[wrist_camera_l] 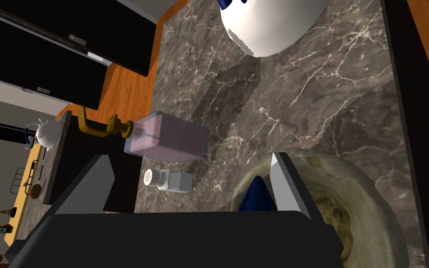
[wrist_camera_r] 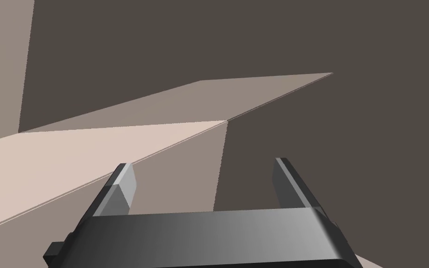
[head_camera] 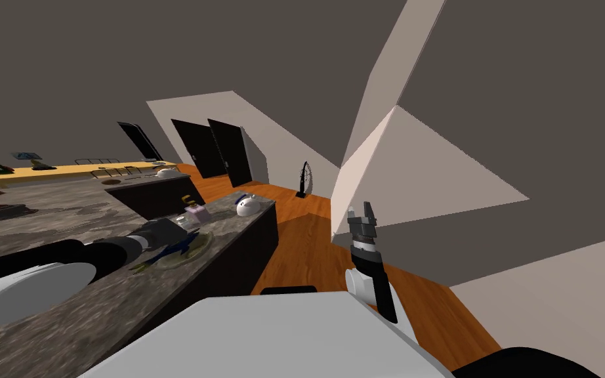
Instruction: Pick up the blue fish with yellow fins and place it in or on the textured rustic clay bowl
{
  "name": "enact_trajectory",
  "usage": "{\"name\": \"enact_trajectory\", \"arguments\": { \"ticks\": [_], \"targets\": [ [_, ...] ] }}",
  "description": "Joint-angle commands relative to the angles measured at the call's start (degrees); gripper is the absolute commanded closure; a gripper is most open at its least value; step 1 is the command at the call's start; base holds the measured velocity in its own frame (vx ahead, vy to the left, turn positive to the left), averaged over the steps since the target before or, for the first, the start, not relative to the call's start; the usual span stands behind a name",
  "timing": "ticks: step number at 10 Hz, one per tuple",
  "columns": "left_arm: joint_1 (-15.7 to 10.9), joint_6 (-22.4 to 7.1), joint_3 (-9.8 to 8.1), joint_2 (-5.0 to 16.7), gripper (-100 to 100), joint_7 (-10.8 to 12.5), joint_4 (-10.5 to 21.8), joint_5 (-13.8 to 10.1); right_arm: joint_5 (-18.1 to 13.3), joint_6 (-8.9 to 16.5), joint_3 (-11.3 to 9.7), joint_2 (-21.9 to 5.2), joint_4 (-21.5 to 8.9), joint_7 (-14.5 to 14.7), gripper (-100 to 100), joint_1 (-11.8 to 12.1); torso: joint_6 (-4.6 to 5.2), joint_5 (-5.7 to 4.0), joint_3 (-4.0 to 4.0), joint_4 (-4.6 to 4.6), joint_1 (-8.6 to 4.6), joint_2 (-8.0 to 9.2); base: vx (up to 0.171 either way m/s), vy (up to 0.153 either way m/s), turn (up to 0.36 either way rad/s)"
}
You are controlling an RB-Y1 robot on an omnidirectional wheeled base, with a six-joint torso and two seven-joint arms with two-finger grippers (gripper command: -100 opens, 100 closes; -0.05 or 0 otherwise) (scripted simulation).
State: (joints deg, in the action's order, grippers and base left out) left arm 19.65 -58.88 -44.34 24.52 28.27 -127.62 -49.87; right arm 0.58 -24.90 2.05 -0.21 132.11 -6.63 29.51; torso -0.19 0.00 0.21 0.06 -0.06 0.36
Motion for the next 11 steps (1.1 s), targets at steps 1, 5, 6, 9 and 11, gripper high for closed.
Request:
{"name": "enact_trajectory", "arguments": {
  "ticks": [1, 5, 6, 9, 11],
  "targets": [
    [-0.7, -1.8, -2.45, 2.4, -100, 2.1, 0.8, -0.3, 0.0, 0.0, 0.0, 0.0, 0.0, 0.0, 0, 0.0, 0.0, 0.0, 0.0, 0.0, 0.0, 0.0, -0.085, -0.033, -0.205],
    [-2.2, -4.5, -6.09, 6.5, -100, 5.3, 2.5, -0.7, 0.0, 0.0, 0.0, 0.0, 0.0, 0.0, 0, 0.0, -0.01, 0.0, 0.0, 0.0, -0.02, 0.0, -0.06, -0.037, -0.142],
    [-2.1, -3.9, -5.32, 5.8, -100, 4.7, 2.4, -0.4, 0.0, 0.0, 0.0, 0.0, 0.0, 0.0, 0, 0.0, -0.01, 0.0, -0.02, -0.01, 0.0, -0.03, -0.019, -0.011, -0.025],
    [-2.1, -4.1, -5.41, 5.9, 0, 4.9, 2.4, -0.4, 0.0, 0.0, 0.0, 0.0, 0.0, 0.0, 0, 0.0, -0.03, 0.04, -0.11, -0.04, 0.12, -0.19, 0.0, 0.0, 0.0],
    [-2.1, -4.1, -5.41, 5.9, 0, 4.9, 2.4, -0.4, 0.0, 0.0, 0.0, 0.0, 0.0, 0.0, 0, 0.0, -0.03, 0.04, -0.12, -0.05, 0.12, -0.21, 0.0, 0.0, 0.0]
  ]
}}
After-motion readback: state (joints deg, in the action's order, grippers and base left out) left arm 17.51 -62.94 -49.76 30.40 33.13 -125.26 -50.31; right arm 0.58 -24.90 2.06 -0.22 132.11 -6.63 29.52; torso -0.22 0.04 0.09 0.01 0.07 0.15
